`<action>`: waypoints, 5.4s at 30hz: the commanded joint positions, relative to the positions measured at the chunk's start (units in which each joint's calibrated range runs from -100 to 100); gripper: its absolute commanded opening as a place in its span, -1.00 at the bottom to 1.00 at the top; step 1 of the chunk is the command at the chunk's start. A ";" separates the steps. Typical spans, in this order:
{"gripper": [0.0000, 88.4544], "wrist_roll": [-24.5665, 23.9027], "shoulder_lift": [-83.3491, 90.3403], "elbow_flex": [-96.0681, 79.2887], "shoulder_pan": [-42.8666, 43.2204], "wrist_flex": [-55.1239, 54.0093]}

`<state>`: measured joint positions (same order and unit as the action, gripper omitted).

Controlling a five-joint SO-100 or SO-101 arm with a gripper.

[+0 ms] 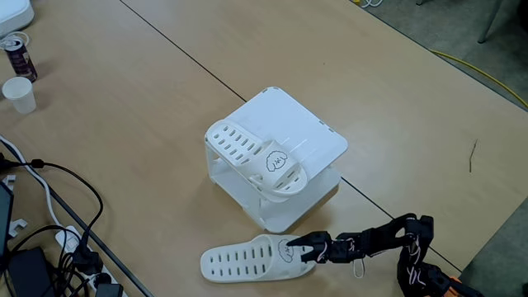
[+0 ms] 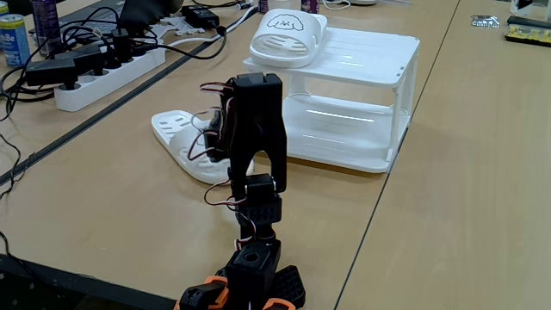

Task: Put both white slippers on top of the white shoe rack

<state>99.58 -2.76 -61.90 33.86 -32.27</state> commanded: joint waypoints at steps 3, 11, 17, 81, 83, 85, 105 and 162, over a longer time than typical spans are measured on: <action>-0.41 0.42 -1.07 1.51 -1.21 -1.46; -0.41 0.42 -3.34 3.40 -1.46 -1.46; -0.41 0.42 -6.45 9.27 -1.37 -1.46; -0.98 0.42 27.54 48.60 -20.54 26.23; -0.98 0.42 27.54 48.51 -24.40 26.32; -0.98 0.42 27.46 47.70 -27.61 26.32; -0.98 0.42 9.70 53.47 -34.43 26.15; -0.45 0.42 14.67 41.11 -31.06 26.23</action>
<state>99.58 4.99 -20.58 3.07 -5.84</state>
